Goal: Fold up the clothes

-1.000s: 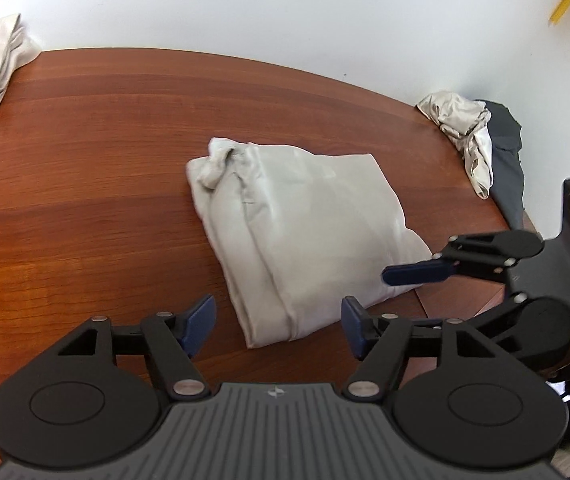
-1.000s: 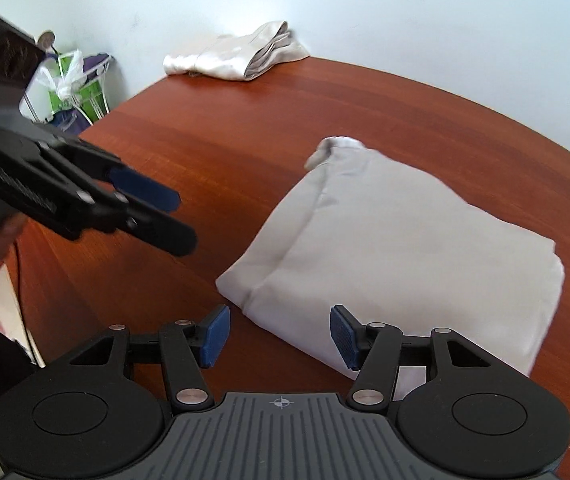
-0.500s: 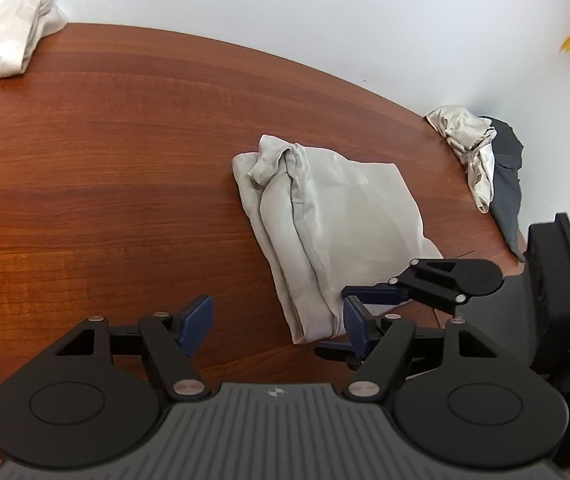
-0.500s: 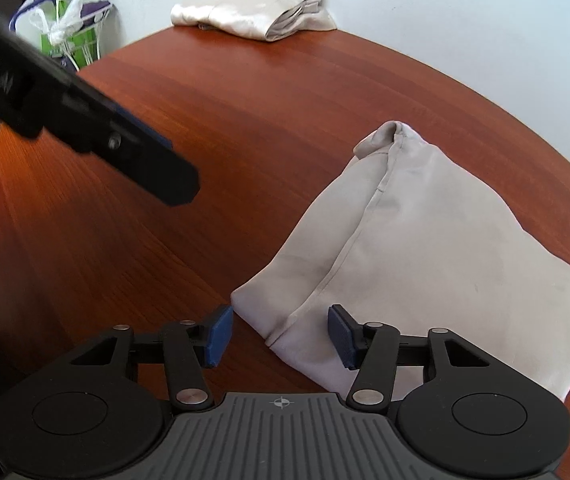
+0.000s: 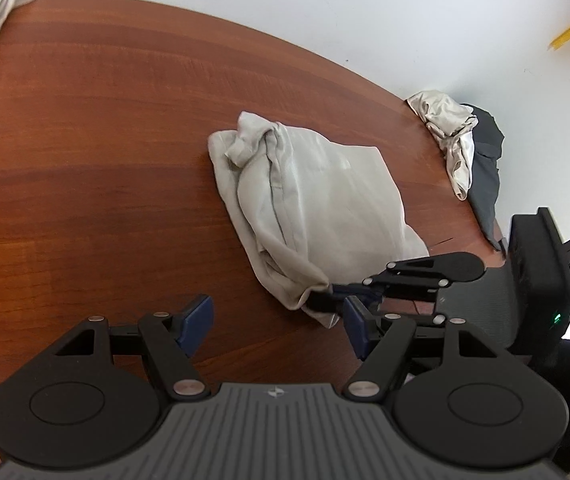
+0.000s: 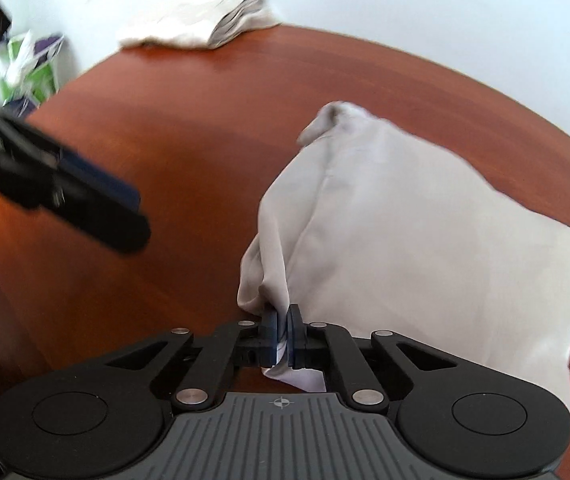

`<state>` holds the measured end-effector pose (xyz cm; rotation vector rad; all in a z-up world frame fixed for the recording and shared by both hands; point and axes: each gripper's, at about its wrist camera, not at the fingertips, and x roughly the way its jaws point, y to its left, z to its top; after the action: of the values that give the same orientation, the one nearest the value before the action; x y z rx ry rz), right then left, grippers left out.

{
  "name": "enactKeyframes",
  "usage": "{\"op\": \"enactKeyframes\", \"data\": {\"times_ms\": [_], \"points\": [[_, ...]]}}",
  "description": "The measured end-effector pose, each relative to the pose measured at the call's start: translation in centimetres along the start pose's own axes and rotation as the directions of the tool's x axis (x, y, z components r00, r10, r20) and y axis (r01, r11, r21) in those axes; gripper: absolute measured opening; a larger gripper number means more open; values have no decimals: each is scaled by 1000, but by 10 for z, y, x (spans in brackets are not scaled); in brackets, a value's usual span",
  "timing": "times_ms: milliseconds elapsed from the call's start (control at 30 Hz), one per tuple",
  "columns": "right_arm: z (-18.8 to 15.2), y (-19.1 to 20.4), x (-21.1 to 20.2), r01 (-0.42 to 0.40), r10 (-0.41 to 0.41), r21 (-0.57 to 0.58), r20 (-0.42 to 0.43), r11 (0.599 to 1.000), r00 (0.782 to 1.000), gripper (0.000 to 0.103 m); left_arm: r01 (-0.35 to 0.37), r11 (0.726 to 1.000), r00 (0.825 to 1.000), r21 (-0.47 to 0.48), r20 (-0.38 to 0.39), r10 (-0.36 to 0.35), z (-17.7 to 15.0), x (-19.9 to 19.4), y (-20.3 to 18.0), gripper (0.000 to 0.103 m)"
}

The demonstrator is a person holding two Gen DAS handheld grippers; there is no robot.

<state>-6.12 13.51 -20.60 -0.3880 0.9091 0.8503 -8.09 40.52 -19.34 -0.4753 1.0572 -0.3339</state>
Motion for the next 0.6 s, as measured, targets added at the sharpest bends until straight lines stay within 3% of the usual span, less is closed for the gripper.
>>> {"op": "enactKeyframes", "data": {"times_ms": [133, 300, 533, 600], "points": [[4, -10, -17, -2, 0, 42, 40, 999, 999, 6, 84, 993, 996, -81, -22, -87, 6, 18, 3, 81], [10, -25, -31, -7, -1, 103, 79, 995, 997, 6, 195, 959, 978, -208, -37, -207, 11, 49, 6, 82], [11, -37, -43, -12, -3, 130, 110, 991, 994, 5, 280, 889, 956, -361, 16, -294, 16, 82, 11, 84], [10, -40, -46, -21, 5, 137, 115, 990, 993, 5, 279, 880, 957, -384, 32, -289, 18, 88, 12, 84]]}}
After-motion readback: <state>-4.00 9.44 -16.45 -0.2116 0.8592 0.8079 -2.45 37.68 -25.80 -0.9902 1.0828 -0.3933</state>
